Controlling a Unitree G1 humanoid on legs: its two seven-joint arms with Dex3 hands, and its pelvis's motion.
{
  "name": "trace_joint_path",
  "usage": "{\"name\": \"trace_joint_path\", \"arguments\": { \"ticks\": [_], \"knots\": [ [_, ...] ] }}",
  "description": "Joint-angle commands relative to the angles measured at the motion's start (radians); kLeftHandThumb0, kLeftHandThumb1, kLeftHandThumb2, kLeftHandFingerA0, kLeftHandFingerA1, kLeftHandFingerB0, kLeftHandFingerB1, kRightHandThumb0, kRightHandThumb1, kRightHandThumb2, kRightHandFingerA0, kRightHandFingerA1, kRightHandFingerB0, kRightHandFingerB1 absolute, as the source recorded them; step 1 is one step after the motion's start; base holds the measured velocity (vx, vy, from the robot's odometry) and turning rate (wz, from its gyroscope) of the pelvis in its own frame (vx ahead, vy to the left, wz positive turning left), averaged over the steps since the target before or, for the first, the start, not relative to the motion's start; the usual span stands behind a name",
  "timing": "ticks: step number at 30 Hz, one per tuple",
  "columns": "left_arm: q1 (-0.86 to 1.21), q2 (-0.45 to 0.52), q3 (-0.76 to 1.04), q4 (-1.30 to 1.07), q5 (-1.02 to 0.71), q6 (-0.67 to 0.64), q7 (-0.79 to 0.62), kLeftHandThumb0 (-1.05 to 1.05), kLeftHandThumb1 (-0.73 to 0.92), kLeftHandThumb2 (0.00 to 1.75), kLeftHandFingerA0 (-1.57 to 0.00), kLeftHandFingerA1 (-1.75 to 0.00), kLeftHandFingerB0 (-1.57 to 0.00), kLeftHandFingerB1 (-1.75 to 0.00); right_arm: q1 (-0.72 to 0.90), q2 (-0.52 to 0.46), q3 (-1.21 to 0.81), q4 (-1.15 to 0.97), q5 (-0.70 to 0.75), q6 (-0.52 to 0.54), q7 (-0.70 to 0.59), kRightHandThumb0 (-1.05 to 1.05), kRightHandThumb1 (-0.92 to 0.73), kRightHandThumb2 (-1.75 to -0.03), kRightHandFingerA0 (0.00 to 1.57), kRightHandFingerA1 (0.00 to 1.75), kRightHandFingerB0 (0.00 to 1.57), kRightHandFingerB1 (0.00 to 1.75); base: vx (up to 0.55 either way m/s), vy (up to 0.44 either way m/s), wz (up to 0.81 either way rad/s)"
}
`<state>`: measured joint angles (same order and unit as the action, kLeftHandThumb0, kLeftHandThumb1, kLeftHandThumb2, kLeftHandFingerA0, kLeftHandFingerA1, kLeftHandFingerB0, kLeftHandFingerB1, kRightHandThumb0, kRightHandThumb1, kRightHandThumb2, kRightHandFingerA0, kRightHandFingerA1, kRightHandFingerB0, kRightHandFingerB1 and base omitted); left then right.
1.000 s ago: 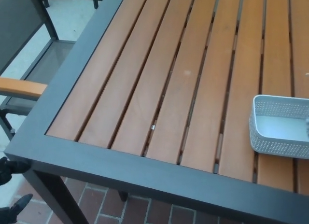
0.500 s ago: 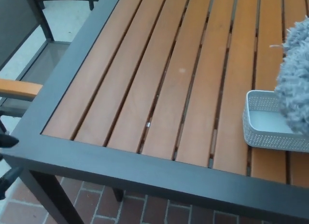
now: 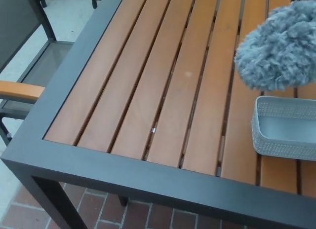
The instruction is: The robot uses its right hand to pick up the grey duster kept on the edge of the round table outside, turn around and walk towards the square table and place the duster in a container kept on the middle of the desk
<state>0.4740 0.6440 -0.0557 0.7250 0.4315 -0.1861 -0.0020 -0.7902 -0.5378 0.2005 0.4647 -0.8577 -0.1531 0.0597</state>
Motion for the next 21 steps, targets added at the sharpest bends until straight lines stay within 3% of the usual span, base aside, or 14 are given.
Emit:
{"name": "trace_joint_path", "arguments": {
  "ticks": [1,2,5,6,7,14,15,16,17,20,21],
  "knots": [
    [0.027,0.044,-0.138,0.203,0.142,0.012,0.077,-0.65,0.38,0.57,-1.17,-0.69,-1.00,-0.68,-0.069,-0.096,0.172,0.214,-0.175,0.014,0.019,-0.33,-0.70,-0.63,0.85,1.69,0.82,1.04,-0.02,0.008,0.06],
    [0.015,0.042,-0.158,0.220,0.137,0.004,0.088,-0.70,0.26,0.84,-1.09,-0.82,-0.94,-0.78,-0.079,-0.115,0.211,0.269,-0.186,0.030,0.016,-0.31,-0.79,-0.69,0.81,1.53,0.80,0.71,0.00,0.000,0.00],
    [0.002,0.039,-0.182,0.236,0.132,-0.005,0.101,-0.70,0.26,0.84,-1.09,-0.82,-0.94,-0.78,-0.093,-0.137,0.261,0.343,-0.203,0.053,0.019,-0.31,-0.79,-0.69,0.81,1.53,0.80,0.71,0.00,0.000,0.00],
    [-0.003,0.037,-0.191,0.244,0.128,-0.008,0.107,-0.68,0.38,0.58,-1.15,-0.71,-0.98,-0.69,-0.101,-0.141,0.282,0.367,-0.202,0.057,0.013,-0.33,-0.76,-0.62,0.82,1.57,0.82,0.76,0.00,0.000,0.00],
    [-0.008,0.031,-0.196,0.260,0.124,-0.015,0.113,-0.70,0.25,0.83,-1.10,-0.82,-0.96,-0.78,-0.099,-0.147,0.298,0.382,-0.210,0.067,0.018,-0.34,-0.71,-0.66,0.77,1.56,0.77,0.64,0.00,0.000,0.00],
    [0.003,0.022,-0.220,0.303,0.099,-0.061,0.143,-0.70,0.25,0.85,-1.12,-0.85,-0.96,-0.80,-0.066,-0.191,0.366,0.384,-0.216,0.078,0.020,-0.34,-0.73,-0.66,0.78,1.54,0.79,0.69,0.00,0.000,0.00],
    [0.005,0.021,-0.220,0.310,0.096,-0.065,0.146,-0.70,0.26,0.86,-1.12,-0.85,-0.97,-0.81,-0.054,-0.201,0.371,0.367,-0.222,0.078,0.009,-0.36,-0.73,-0.64,0.80,1.68,0.78,1.01,0.00,0.000,0.00],
    [0.005,0.020,-0.220,0.316,0.094,-0.069,0.148,-0.70,0.26,0.86,-1.12,-0.85,-0.97,-0.81,-0.045,-0.208,0.375,0.354,-0.227,0.079,0.001,-0.36,-0.73,-0.64,0.80,1.68,0.78,1.01,0.00,0.000,0.00],
    [0.011,0.019,-0.217,0.320,0.088,-0.078,0.155,-0.68,0.34,0.65,-1.20,-0.73,-1.04,-0.73,-0.027,-0.220,0.377,0.326,-0.233,0.090,-0.002,-0.35,-0.80,-0.65,0.79,1.72,0.78,1.12,0.00,0.000,0.00],
    [0.017,0.020,-0.215,0.323,0.082,-0.090,0.165,-0.68,0.34,0.65,-1.20,-0.73,-1.04,-0.73,-0.007,-0.232,0.375,0.290,-0.233,0.112,0.009,-0.35,-0.80,-0.65,0.79,1.72,0.78,1.12,0.00,0.000,0.00],
    [0.012,0.018,-0.219,0.328,0.085,-0.089,0.165,-0.67,0.36,0.63,-1.19,-0.73,-1.02,-0.73,0.003,-0.255,0.364,0.247,-0.236,0.117,0.005,-0.38,-0.78,-0.67,0.79,1.67,0.78,1.02,0.00,0.000,0.00]
  ]
}}
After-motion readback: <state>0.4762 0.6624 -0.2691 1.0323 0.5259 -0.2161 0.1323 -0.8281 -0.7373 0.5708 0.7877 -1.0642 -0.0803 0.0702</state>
